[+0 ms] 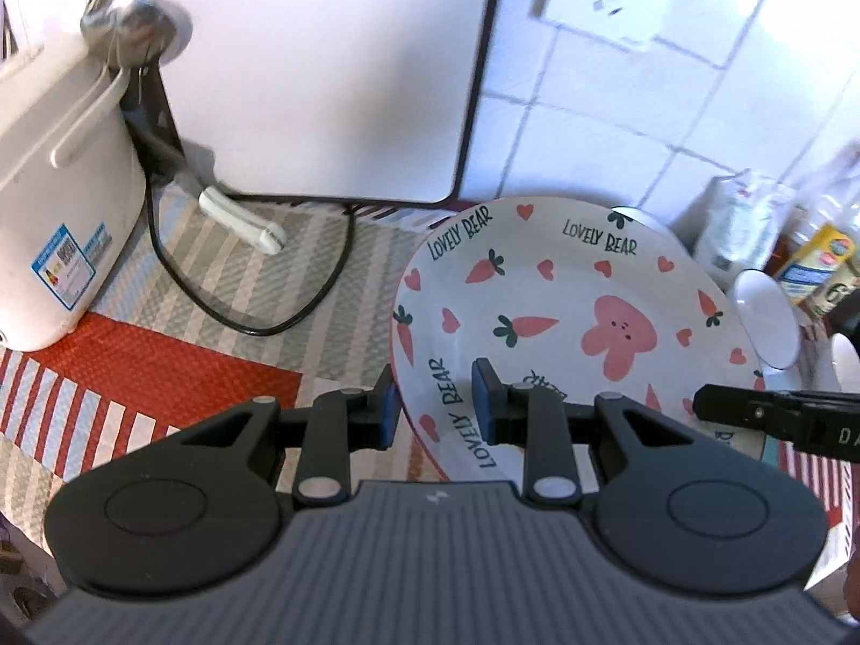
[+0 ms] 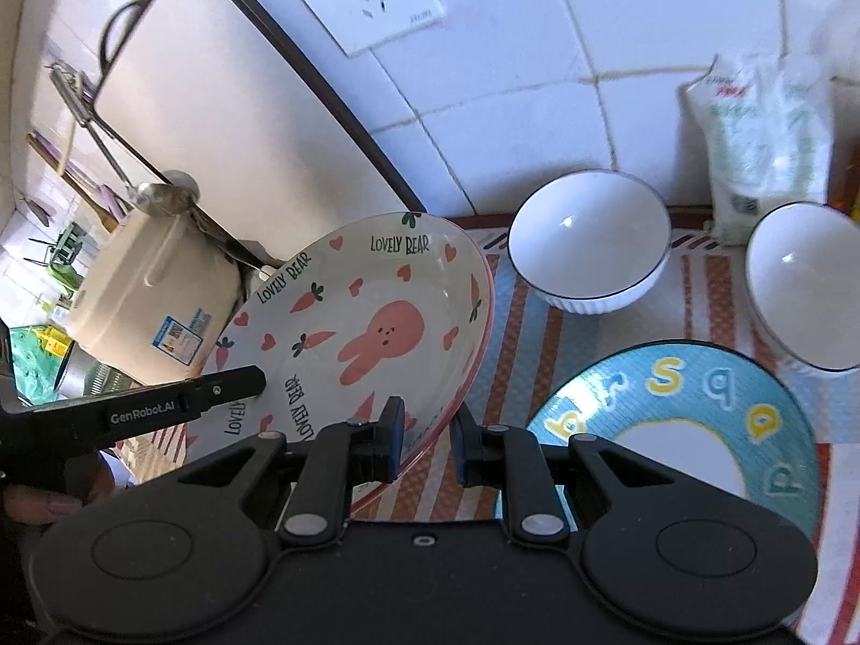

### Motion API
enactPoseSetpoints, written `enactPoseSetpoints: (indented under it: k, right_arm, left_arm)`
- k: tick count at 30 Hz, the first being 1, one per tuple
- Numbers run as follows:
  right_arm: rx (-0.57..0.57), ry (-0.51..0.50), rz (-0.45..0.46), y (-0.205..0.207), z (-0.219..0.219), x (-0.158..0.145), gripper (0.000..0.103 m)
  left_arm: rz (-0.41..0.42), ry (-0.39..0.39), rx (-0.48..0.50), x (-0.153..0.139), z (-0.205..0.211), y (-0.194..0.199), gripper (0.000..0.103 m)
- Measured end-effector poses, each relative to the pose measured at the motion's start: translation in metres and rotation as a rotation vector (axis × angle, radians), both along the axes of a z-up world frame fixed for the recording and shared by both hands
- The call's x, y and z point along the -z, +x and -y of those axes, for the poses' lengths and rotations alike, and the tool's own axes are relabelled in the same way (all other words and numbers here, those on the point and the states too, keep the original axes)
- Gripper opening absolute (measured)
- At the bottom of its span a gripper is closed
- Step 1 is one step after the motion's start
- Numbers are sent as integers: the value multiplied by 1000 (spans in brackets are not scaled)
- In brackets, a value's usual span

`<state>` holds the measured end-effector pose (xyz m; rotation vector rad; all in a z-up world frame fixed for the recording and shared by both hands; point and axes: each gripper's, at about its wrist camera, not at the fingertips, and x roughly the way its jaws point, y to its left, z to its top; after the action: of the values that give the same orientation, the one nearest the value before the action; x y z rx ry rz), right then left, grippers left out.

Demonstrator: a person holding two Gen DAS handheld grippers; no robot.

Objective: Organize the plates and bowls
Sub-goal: 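Lift the bunny plate with both tools and carry it over the blue plate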

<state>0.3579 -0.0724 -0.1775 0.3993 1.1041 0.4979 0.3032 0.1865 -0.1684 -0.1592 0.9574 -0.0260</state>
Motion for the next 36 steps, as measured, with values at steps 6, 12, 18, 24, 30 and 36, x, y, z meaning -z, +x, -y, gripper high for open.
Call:
enactPoseSetpoints:
  k: [6,12,18,24,30,36]
  right_arm:
    - [9,-10,32,-22,21,-26,22]
    - [29,-22,47,-44,46,-42,22]
    - [64,-23,21,-65,74,-46,22]
    - [75,-41,-1,-83,96,-41,22]
    - [94,-65,-30,-99,111,-30,23]
    - [109,-62,-79,-108,122,-13,23]
  left_arm:
    - [34,-7,43,-23,20,-21,26]
    - [45,-20,78,-34,45,-41,26]
    - [29,-19,124,-36,74,-59,26]
    - [6,-34,153,-24,97,-68,26]
    - [-37,-45,177,-6,113,-75,26]
    - [-76,-33,195,10,127,-79,26]
